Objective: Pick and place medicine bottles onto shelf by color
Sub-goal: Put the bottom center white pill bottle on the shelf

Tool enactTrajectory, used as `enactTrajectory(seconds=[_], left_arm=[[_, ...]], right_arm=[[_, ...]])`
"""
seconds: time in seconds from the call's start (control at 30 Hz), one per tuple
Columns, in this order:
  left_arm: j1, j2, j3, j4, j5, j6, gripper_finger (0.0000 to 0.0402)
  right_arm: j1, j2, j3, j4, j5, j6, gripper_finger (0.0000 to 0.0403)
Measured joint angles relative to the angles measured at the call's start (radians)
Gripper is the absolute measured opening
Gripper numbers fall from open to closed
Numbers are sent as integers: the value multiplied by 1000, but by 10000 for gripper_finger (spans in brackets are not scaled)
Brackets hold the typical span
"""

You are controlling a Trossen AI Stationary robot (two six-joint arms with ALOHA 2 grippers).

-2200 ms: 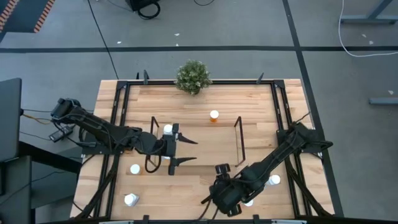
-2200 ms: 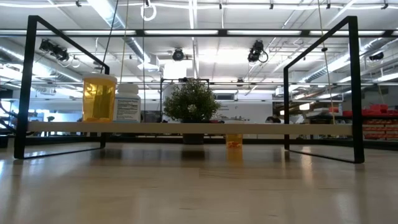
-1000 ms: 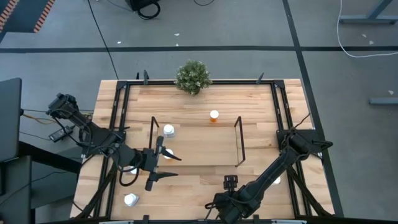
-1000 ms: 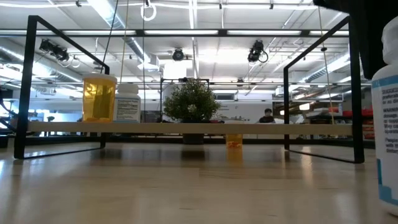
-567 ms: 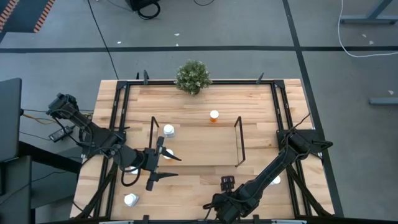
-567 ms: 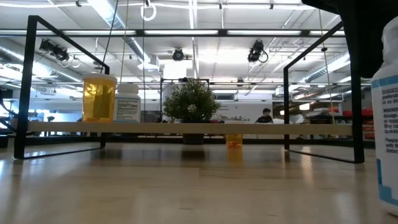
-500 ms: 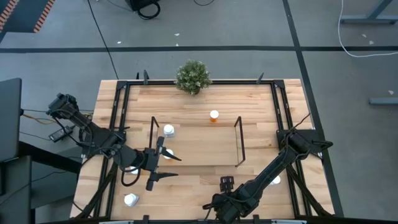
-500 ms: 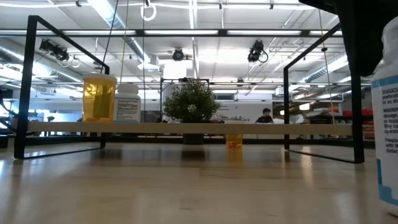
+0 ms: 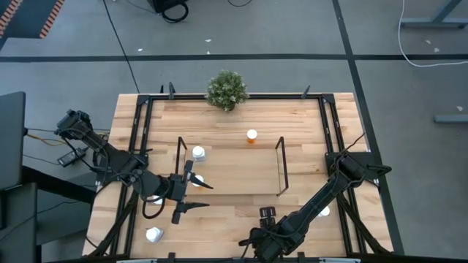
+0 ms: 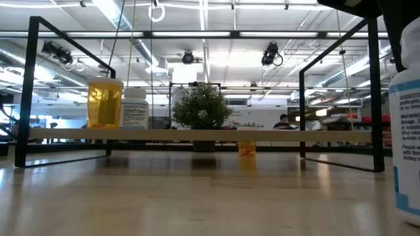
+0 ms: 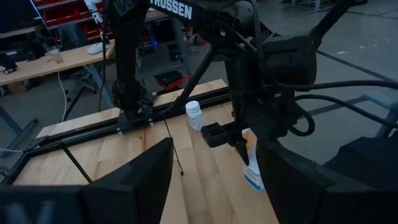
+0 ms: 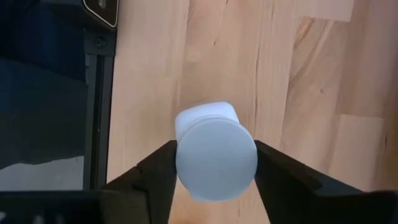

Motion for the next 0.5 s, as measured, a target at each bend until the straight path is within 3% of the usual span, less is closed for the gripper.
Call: enactTrajectory(seconds=[0.13,0.33,0.5], left_arm=[[0,0,0,0,0,5,233],[0,0,0,-1,0,3,231],[0,0,0,-3,0,3,231]], right_arm=[[-2,0,1,-2,0,-14,184],[-27,0,43,-12,0,-22,211],[-62,0,128,-82,1,-43,206]])
